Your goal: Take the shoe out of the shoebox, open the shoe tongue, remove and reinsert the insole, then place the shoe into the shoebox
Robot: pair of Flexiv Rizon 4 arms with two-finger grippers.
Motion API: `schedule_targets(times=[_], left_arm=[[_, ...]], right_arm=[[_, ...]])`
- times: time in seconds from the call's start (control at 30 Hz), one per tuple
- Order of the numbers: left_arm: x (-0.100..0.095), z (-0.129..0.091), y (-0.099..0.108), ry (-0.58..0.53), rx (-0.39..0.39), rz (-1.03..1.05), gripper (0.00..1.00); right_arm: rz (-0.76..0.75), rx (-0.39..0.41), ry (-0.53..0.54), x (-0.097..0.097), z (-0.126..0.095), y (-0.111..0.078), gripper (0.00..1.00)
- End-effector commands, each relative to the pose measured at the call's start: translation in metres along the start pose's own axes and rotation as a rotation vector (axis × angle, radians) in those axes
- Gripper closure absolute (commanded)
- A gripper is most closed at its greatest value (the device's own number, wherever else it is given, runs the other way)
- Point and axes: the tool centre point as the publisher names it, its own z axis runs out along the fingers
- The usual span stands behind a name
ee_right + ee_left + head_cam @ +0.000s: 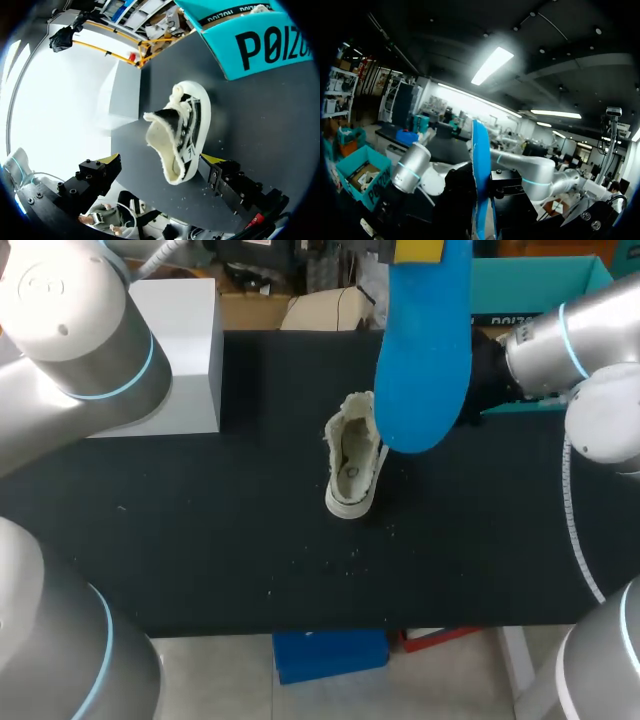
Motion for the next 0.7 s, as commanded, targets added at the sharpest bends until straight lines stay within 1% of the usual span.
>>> schedule_targets(times=[0.03, 0.1, 0.2, 0.37, 0.7], left_arm=[[0.000, 0.002, 0.000, -0.003, -0.001, -0.001, 1.00], [0.000, 0.002, 0.000, -0.003, -0.001, -0.001, 1.00], [0.000, 0.002, 0.000, -0.003, -0.001, -0.001, 1.00], [0.000, 0.002, 0.000, -0.003, -0.001, -0.001, 1.00], [0.000, 0.002, 0.000, -0.003, -0.001, -0.001, 1.00]], right_arm=[[0.009, -0.002, 0.221, 0.000, -0.003, -0.003, 0.00], [0.011, 0.014, 0.286, 0.004, -0.005, -0.004, 0.00], [0.005, 0.011, 0.294, 0.011, -0.008, -0.004, 0.00], [-0.001, 0.011, 0.346, 0.021, -0.013, -0.002, 0.00], [0.004, 0.023, 0.418, 0.031, -0.021, 0.003, 0.00]])
